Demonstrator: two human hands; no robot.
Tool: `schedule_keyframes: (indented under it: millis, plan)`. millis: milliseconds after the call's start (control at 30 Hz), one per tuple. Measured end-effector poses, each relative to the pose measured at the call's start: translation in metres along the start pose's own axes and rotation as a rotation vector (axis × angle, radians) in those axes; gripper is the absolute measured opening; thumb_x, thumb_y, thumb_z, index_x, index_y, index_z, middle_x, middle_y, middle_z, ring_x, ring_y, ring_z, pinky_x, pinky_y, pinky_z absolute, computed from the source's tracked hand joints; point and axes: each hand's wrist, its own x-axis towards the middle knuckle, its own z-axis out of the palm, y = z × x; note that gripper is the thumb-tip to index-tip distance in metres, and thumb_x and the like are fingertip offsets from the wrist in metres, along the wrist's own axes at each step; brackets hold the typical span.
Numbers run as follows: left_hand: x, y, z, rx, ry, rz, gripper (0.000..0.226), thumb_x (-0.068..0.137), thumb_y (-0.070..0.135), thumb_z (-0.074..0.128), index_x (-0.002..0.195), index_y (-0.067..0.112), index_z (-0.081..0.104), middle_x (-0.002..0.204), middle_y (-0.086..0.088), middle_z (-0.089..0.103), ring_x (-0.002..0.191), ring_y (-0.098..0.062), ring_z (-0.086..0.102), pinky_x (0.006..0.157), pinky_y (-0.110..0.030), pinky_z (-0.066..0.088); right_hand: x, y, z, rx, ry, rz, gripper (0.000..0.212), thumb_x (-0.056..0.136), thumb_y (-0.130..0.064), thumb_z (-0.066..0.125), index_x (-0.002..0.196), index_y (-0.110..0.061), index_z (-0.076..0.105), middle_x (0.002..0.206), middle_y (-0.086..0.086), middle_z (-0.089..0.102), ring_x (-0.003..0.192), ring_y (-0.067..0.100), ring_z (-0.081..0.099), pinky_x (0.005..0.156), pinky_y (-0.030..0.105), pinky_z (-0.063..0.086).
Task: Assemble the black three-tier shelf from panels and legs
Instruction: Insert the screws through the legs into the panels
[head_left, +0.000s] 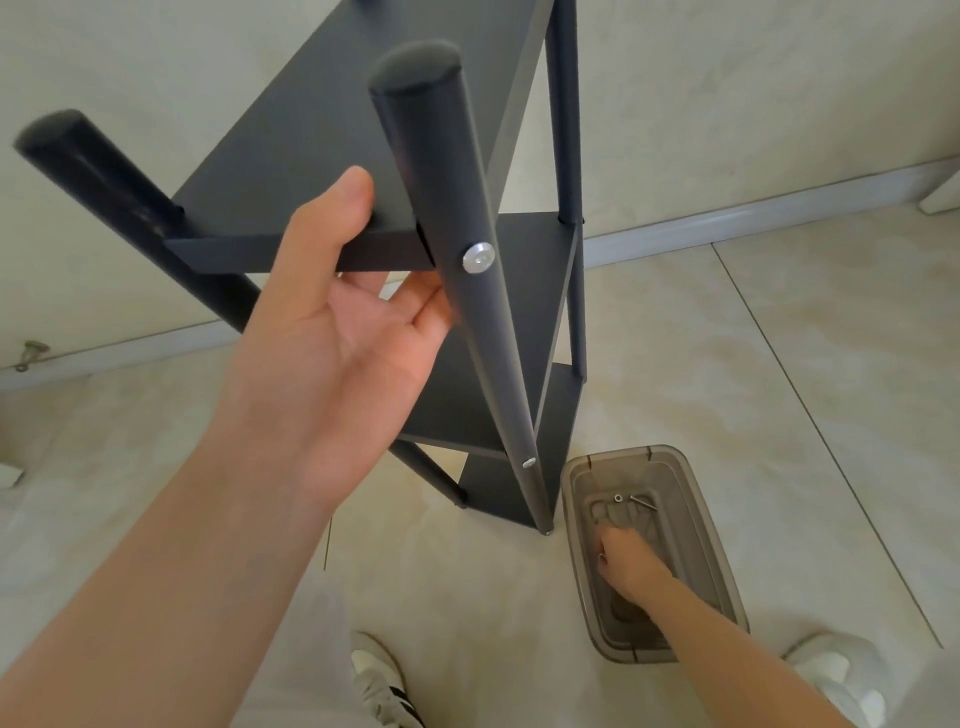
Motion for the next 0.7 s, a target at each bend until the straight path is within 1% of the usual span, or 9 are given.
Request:
schedule_keyframes:
  millis: [33, 100, 233, 333, 400, 500, 600, 633, 700]
  plan:
    - [0.0, 0.0, 0.0, -0.003, -0.009, -0.001, 0.01, 0.1, 0.016, 0.059, 0.093, 0.013, 0.053, 0.091, -0.002, 0.071, 0.096, -0.02, 0.073, 0.088, -0.04, 0.058, -0.001, 0.0, -0.001, 0.037, 0.019, -0.001, 0.007, 0.098, -0.01, 0.053, 0.102, -0.017, 0.053, 0.095, 0.003, 0.059, 0.085, 0.017, 0.059, 0.07, 0.022, 0.042]
    - [0.001, 0.001, 0.0, -0.013, -0.022, -0.011, 0.009, 0.099, 0.016, 0.06, 0.094, 0.013, 0.054, 0.092, -0.002, 0.072, 0.098, -0.02, 0.073, 0.089, -0.04, 0.057, -0.004, -0.002, -0.003, 0.12, 0.05, 0.002, 0.011, 0.097, -0.011, 0.056, 0.099, -0.021, 0.05, 0.093, 0.0, 0.06, 0.084, 0.014, 0.059, 0.07, 0.02, 0.042]
    - [0.0, 0.0, 0.0, -0.039, -0.023, -0.035, 0.007, 0.096, 0.015, 0.063, 0.091, 0.012, 0.058, 0.097, -0.005, 0.074, 0.102, -0.025, 0.073, 0.087, -0.041, 0.058, -0.014, -0.002, -0.002, 0.235, 0.093, -0.007, 0.018, 0.098, -0.012, 0.057, 0.114, -0.019, 0.06, 0.104, 0.0, 0.064, 0.085, 0.007, 0.058, 0.074, 0.012, 0.044]
    - [0.001, -0.001, 0.001, -0.064, 0.003, -0.05, 0.011, 0.091, 0.013, 0.067, 0.08, 0.012, 0.066, 0.102, -0.009, 0.07, 0.107, -0.031, 0.071, 0.086, -0.043, 0.059, -0.023, 0.001, -0.008, 0.291, 0.144, 0.043, 0.011, 0.099, -0.013, 0.056, 0.103, -0.02, 0.063, 0.102, 0.0, 0.066, 0.085, 0.008, 0.059, 0.07, 0.012, 0.043]
    - [0.002, -0.001, 0.002, -0.069, 0.024, -0.056, 0.006, 0.089, 0.012, 0.069, 0.086, 0.013, 0.064, 0.108, -0.01, 0.068, 0.118, -0.034, 0.067, 0.09, -0.045, 0.058, -0.029, 0.001, -0.017, 0.374, 0.219, 0.079, 0.008, 0.097, -0.014, 0.059, 0.095, -0.021, 0.06, 0.097, 0.001, 0.066, 0.083, 0.008, 0.06, 0.074, 0.016, 0.048]
    - [0.003, -0.001, 0.002, -0.079, 0.034, -0.068, 0.021, 0.08, 0.012, 0.075, 0.095, 0.013, 0.061, 0.109, -0.011, 0.068, 0.126, -0.036, 0.06, 0.097, -0.047, 0.056, -0.042, -0.009, -0.042, 0.584, 0.403, 0.134, 0.006, 0.094, -0.013, 0.064, 0.1, -0.013, 0.065, 0.091, 0.002, 0.066, 0.079, 0.009, 0.061, 0.077, 0.022, 0.052]
    - [0.003, 0.0, 0.004, -0.11, 0.035, -0.113, 0.03, 0.073, 0.014, 0.078, 0.1, 0.013, 0.064, 0.116, -0.014, 0.068, 0.126, -0.034, 0.06, 0.102, -0.049, 0.053, -0.058, -0.043, -0.081, 0.896, 0.734, 0.128, 0.008, 0.095, -0.012, 0.063, 0.102, -0.01, 0.064, 0.087, 0.005, 0.068, 0.077, 0.016, 0.065, 0.084, 0.038, 0.058]
    - [0.003, 0.0, 0.004, -0.119, 0.042, -0.125, 0.031, 0.073, 0.014, 0.078, 0.101, 0.013, 0.065, 0.117, -0.014, 0.068, 0.125, -0.034, 0.061, 0.101, -0.049, 0.053, -0.065, -0.059, -0.098, 1.003, 0.832, 0.102, 0.007, 0.096, -0.013, 0.061, 0.102, -0.011, 0.062, 0.086, 0.007, 0.068, 0.077, 0.018, 0.066, 0.084, 0.039, 0.059]
    - [0.003, 0.0, 0.005, -0.119, 0.062, -0.141, 0.034, 0.072, 0.015, 0.078, 0.104, 0.013, 0.067, 0.119, -0.013, 0.069, 0.122, -0.034, 0.064, 0.099, -0.047, 0.055, -0.08, -0.096, -0.132, 1.151, 0.938, 0.019, 0.005, 0.1, -0.019, 0.056, 0.103, -0.016, 0.057, 0.084, 0.006, 0.068, 0.073, 0.016, 0.065, 0.076, 0.033, 0.058]
